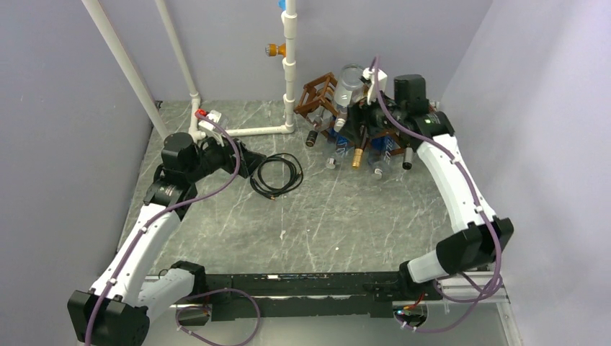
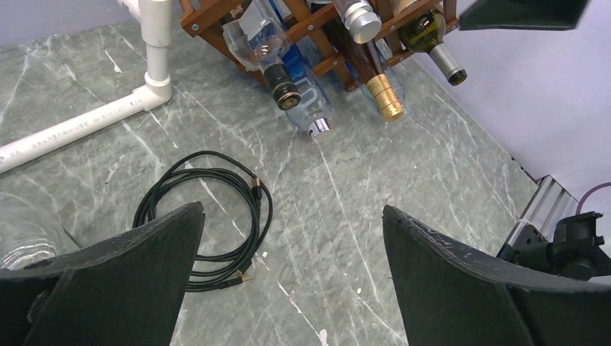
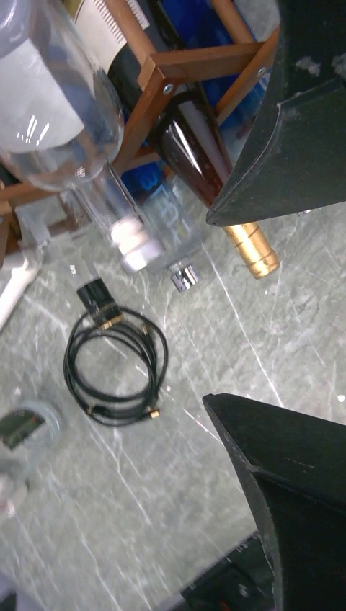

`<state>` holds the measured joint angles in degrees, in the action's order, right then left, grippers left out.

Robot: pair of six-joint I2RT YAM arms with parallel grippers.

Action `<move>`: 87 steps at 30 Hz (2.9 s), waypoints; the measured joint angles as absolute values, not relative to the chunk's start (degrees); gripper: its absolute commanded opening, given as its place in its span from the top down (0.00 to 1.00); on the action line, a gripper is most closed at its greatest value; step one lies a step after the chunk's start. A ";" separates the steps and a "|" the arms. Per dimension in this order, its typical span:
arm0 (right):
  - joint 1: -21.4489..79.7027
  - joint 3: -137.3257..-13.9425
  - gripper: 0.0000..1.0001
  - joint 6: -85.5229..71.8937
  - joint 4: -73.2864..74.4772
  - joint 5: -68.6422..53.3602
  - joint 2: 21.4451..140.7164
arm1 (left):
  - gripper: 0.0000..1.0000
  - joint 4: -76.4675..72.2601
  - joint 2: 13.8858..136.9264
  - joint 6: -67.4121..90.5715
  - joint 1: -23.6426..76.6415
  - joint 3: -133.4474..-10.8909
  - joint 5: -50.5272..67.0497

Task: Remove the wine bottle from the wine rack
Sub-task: Pick up the wine bottle from the wine rack.

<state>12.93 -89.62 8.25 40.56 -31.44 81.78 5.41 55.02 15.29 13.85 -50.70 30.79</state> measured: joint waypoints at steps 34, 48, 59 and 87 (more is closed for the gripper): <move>22.87 -102.80 0.30 -27.73 37.32 10.44 102.59 | 0.00 5.50 56.10 14.26 13.82 -50.70 30.59; 22.70 -106.02 0.36 -29.23 37.74 9.80 107.81 | 0.00 5.50 56.10 14.24 13.82 -50.70 30.59; 22.06 -106.15 0.40 -30.06 37.93 8.43 108.55 | 0.01 5.50 56.10 14.26 13.82 -50.72 30.59; 21.71 -107.02 0.60 -31.11 39.97 6.83 110.59 | 0.00 5.52 56.10 14.26 13.67 -50.72 30.59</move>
